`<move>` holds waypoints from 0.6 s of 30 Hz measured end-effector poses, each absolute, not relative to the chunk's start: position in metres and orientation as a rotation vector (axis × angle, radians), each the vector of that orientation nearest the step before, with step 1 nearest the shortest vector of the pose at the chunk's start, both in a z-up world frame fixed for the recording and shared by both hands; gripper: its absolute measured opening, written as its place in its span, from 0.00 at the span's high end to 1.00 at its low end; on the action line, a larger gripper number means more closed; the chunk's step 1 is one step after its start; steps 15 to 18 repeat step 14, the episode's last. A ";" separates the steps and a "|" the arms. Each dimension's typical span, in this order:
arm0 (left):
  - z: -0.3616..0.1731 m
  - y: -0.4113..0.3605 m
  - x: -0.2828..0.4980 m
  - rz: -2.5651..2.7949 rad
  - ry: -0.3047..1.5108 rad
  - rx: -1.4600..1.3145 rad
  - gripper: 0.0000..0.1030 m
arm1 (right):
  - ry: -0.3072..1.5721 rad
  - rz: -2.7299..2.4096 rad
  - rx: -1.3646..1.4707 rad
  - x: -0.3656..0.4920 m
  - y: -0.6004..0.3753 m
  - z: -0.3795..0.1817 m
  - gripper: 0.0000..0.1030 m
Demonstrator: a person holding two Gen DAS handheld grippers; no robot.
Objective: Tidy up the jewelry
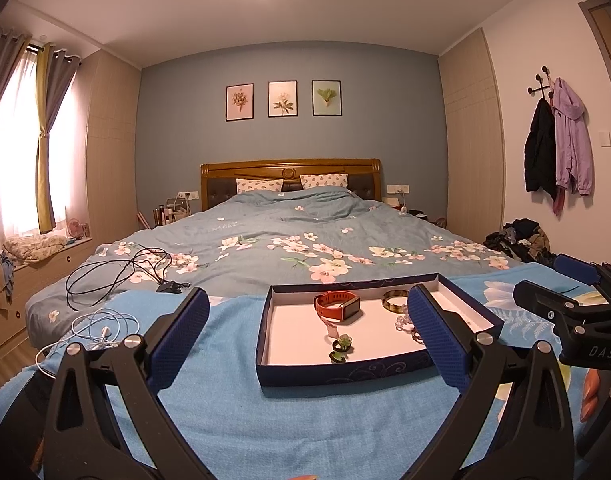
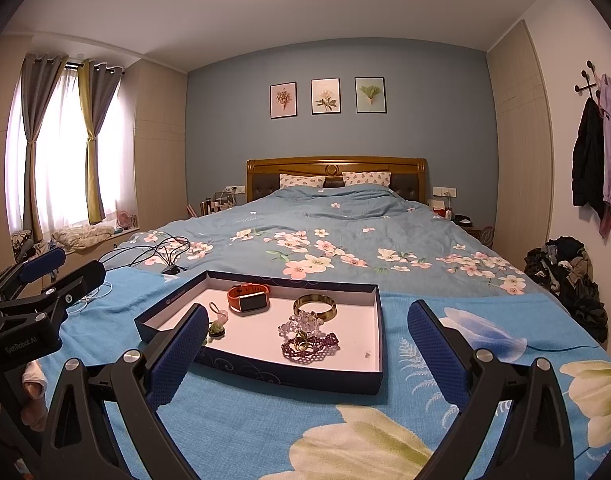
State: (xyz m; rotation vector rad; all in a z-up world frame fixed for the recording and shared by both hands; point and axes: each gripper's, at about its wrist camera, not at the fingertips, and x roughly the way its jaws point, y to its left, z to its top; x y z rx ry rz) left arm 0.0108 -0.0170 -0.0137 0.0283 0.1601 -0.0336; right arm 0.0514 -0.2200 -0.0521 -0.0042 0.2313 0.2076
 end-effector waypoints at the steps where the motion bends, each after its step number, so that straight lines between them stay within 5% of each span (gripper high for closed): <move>1: -0.014 -0.017 0.011 -0.040 0.161 0.026 0.05 | 0.233 0.207 -0.006 0.051 -0.220 -0.052 0.06; 9: -0.018 -0.017 0.019 -0.068 0.207 0.023 0.05 | 0.269 0.214 -0.022 0.057 -0.224 -0.055 0.06; 14: -0.027 -0.003 0.038 -0.061 0.312 0.017 0.05 | 0.528 0.162 -0.133 0.096 -0.247 -0.075 0.06; 18: -0.027 -0.003 0.038 -0.061 0.312 0.017 0.05 | 0.528 0.162 -0.133 0.096 -0.247 -0.075 0.06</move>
